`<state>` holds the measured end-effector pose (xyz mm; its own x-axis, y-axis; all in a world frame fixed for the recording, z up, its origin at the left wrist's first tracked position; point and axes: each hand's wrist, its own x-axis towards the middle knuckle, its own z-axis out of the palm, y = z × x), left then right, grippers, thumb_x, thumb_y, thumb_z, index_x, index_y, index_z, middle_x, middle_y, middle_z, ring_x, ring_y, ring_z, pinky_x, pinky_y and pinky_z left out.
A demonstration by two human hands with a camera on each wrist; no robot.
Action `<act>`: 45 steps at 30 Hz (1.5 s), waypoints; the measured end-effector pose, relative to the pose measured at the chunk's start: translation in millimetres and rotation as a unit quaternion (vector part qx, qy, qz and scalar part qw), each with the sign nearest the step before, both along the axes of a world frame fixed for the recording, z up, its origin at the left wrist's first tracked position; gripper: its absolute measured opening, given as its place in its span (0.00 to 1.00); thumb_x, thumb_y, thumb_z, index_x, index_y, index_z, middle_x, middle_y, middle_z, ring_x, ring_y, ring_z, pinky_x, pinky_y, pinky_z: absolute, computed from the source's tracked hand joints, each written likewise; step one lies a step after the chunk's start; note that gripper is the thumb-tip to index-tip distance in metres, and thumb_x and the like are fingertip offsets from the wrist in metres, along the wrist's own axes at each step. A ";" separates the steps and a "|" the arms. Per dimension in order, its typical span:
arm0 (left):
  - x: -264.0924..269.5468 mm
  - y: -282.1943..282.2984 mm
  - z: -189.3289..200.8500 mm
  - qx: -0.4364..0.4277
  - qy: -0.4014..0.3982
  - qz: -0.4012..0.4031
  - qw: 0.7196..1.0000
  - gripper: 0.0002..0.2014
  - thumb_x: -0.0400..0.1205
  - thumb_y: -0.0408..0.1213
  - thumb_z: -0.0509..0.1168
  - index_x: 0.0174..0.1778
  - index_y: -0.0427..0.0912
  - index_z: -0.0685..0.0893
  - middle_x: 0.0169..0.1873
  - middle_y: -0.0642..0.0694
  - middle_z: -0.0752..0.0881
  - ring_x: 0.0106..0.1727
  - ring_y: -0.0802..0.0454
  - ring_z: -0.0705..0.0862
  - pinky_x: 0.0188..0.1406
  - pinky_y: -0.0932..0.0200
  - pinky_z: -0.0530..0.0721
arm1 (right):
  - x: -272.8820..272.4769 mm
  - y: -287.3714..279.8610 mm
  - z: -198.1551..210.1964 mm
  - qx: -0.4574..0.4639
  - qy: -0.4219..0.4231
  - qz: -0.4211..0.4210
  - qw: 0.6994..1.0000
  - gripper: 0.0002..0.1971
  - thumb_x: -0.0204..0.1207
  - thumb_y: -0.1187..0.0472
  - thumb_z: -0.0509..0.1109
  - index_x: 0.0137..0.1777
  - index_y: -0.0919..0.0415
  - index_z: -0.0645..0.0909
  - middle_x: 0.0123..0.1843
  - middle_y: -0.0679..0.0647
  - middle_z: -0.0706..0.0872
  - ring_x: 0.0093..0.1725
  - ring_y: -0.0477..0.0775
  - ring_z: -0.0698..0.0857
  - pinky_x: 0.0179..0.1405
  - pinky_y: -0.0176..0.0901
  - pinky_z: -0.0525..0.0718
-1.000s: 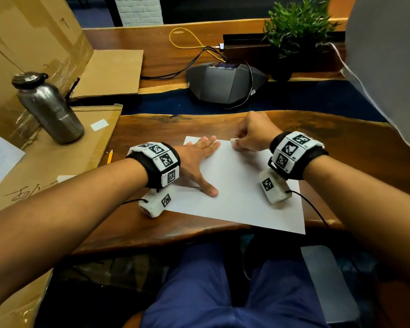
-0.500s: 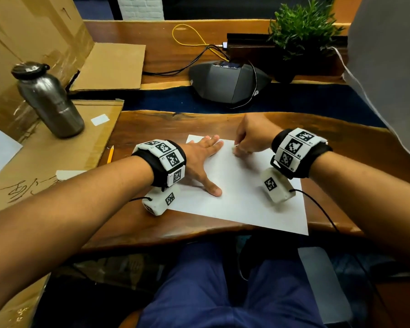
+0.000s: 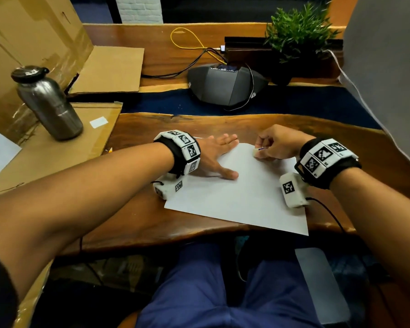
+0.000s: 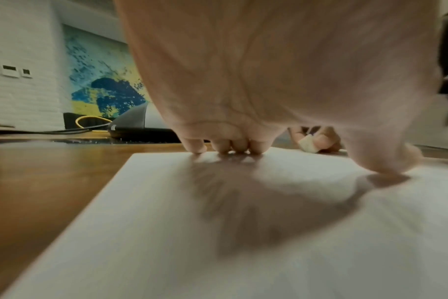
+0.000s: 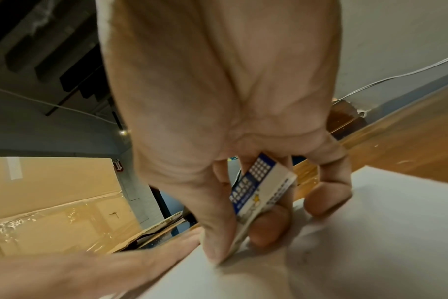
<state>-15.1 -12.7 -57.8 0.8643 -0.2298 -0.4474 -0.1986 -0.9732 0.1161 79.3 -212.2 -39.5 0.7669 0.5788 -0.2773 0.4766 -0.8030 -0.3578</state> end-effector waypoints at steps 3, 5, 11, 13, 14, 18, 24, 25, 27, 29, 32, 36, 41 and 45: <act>19.2 -1.1 8.2 0.006 -0.030 -0.001 1.000 0.47 0.82 0.70 0.51 0.88 0.47 0.38 0.86 0.50 0.36 0.87 0.52 0.37 0.85 0.48 0.36 | -0.4 -2.2 -2.2 0.009 0.006 0.000 1.000 0.05 0.75 0.57 0.79 0.46 0.57 0.87 0.37 0.50 0.90 0.36 0.50 0.86 0.41 0.43 0.84; 18.6 4.4 14.1 -0.014 -0.068 -0.018 0.997 0.45 0.83 0.68 0.50 0.88 0.47 0.40 0.87 0.49 0.37 0.87 0.52 0.38 0.85 0.48 0.36 | -0.8 -1.6 -2.7 0.009 0.003 0.005 1.000 0.06 0.75 0.57 0.79 0.47 0.58 0.87 0.38 0.51 0.91 0.36 0.49 0.86 0.44 0.46 0.85; -30.9 9.9 0.3 -0.024 -0.058 -0.233 0.970 0.44 0.82 0.70 0.48 0.88 0.50 0.40 0.86 0.52 0.37 0.86 0.58 0.35 0.83 0.51 0.32 | 1.8 -2.1 -4.4 -0.002 -0.011 0.012 1.000 0.07 0.74 0.55 0.80 0.47 0.55 0.86 0.40 0.49 0.89 0.39 0.50 0.85 0.38 0.41 0.81; -40.0 11.5 -10.3 -0.021 -0.022 -0.245 0.969 0.46 0.81 0.73 0.48 0.87 0.53 0.37 0.86 0.55 0.35 0.85 0.60 0.34 0.83 0.51 0.32 | 1.5 -1.5 -4.2 -0.008 -0.015 0.016 1.000 0.07 0.74 0.54 0.80 0.47 0.54 0.86 0.41 0.49 0.89 0.41 0.51 0.85 0.40 0.42 0.81; -39.6 13.6 -12.8 -0.017 -0.017 -0.217 0.976 0.46 0.80 0.75 0.46 0.86 0.56 0.34 0.85 0.57 0.34 0.85 0.59 0.34 0.84 0.50 0.33 | 1.4 -1.7 -3.7 -0.007 -0.014 0.015 1.000 0.07 0.74 0.54 0.80 0.47 0.54 0.86 0.41 0.49 0.88 0.42 0.52 0.85 0.41 0.43 0.82; -11.5 27.5 -0.5 0.080 -0.023 -0.024 0.996 0.52 0.70 0.84 0.33 0.85 0.57 0.32 0.85 0.54 0.34 0.86 0.52 0.36 0.86 0.41 0.41 | -0.1 -3.2 -2.9 0.000 -0.006 0.008 1.000 0.07 0.74 0.54 0.80 0.46 0.55 0.86 0.41 0.50 0.89 0.42 0.52 0.86 0.42 0.43 0.82; -28.1 21.1 52.1 0.071 0.018 0.018 0.997 0.52 0.76 0.73 0.55 0.87 0.54 0.35 0.85 0.53 0.33 0.86 0.47 0.37 0.81 0.46 0.36 | -1.1 -2.5 -1.8 0.003 0.007 0.004 1.000 0.07 0.75 0.55 0.80 0.46 0.55 0.86 0.40 0.50 0.90 0.40 0.51 0.87 0.43 0.45 0.84; -36.5 23.0 52.4 0.065 0.046 0.016 0.997 0.54 0.73 0.74 0.59 0.87 0.57 0.36 0.85 0.55 0.33 0.87 0.47 0.39 0.82 0.43 0.40 | -0.6 -2.7 -1.0 0.002 0.007 0.004 1.000 0.07 0.75 0.55 0.80 0.46 0.55 0.86 0.40 0.50 0.90 0.39 0.51 0.87 0.43 0.45 0.84; -51.4 30.9 43.0 0.050 0.093 0.004 0.994 0.58 0.68 0.75 0.65 0.86 0.61 0.39 0.85 0.59 0.35 0.87 0.51 0.41 0.84 0.43 0.43 | 0.1 -3.0 0.0 0.005 0.013 -0.001 1.000 0.07 0.74 0.55 0.80 0.46 0.56 0.87 0.39 0.50 0.91 0.37 0.49 0.87 0.43 0.45 0.85; -63.2 38.1 27.3 0.020 0.108 0.003 0.994 0.62 0.65 0.74 0.71 0.86 0.63 0.37 0.85 0.61 0.32 0.86 0.56 0.38 0.86 0.43 0.43 | 0.5 -2.5 -0.7 0.014 0.014 -0.015 1.000 0.06 0.73 0.56 0.81 0.45 0.57 0.88 0.39 0.51 0.92 0.37 0.49 0.87 0.43 0.45 0.86; -69.8 37.3 9.0 0.001 0.083 0.005 0.997 0.65 0.65 0.71 0.74 0.85 0.62 0.32 0.83 0.61 0.28 0.84 0.58 0.31 0.85 0.44 0.38 | -9.5 0.8 -2.5 0.040 -0.032 -0.032 0.998 0.06 0.73 0.59 0.81 0.46 0.59 0.88 0.41 0.55 0.91 0.37 0.51 0.86 0.35 0.41 0.85; -66.8 33.6 3.5 -0.008 0.063 0.012 0.998 0.66 0.64 0.71 0.74 0.85 0.61 0.34 0.84 0.57 0.29 0.85 0.55 0.31 0.85 0.41 0.40 | -58.7 17.0 -3.5 0.059 -0.078 0.089 0.991 0.08 0.69 0.54 0.83 0.43 0.55 0.88 0.39 0.49 0.88 0.39 0.49 0.83 0.30 0.35 0.74; -65.7 30.8 4.0 0.001 0.064 0.018 0.998 0.66 0.62 0.71 0.74 0.85 0.62 0.35 0.84 0.56 0.29 0.85 0.51 0.31 0.85 0.39 0.39 | -90.5 30.2 -4.5 0.080 -0.080 0.122 0.986 0.08 0.69 0.53 0.83 0.42 0.56 0.92 0.39 0.49 0.91 0.40 0.52 0.86 0.39 0.44 0.85; -65.8 29.7 6.4 0.002 0.066 0.014 0.998 0.65 0.64 0.69 0.74 0.85 0.59 0.35 0.84 0.54 0.29 0.85 0.52 0.29 0.84 0.40 0.36 | -116.7 32.0 -9.2 0.096 -0.094 0.139 0.981 0.05 0.68 0.57 0.81 0.41 0.57 0.92 0.39 0.52 0.90 0.42 0.55 0.85 0.41 0.46 0.85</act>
<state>-80.8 17.0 -51.4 0.8044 -0.2045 -0.5578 -0.1546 -0.9786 0.1358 -37.4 -180.2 -48.7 0.5988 0.8008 -0.0104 0.7401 -0.5583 -0.3748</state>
